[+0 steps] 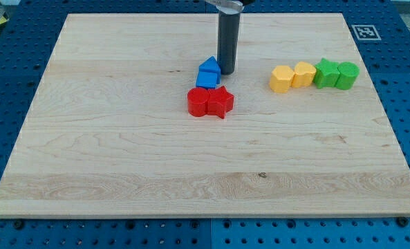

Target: Move the blue triangle into the blue cube

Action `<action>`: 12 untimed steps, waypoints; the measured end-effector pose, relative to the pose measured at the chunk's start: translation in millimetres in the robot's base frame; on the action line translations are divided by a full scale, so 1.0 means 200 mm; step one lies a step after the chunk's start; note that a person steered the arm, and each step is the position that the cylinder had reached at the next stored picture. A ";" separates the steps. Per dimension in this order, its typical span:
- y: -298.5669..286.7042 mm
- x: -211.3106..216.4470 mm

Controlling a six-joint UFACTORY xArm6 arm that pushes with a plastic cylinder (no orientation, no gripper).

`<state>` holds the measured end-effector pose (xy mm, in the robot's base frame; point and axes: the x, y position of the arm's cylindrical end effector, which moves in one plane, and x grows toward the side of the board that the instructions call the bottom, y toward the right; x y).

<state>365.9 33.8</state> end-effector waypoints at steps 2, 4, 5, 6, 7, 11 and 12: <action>-0.02 -0.13; -0.18 -0.26; -0.18 -0.17; -0.18 -0.12; -0.18 -0.04; 0.05 -0.11; 0.08 -0.03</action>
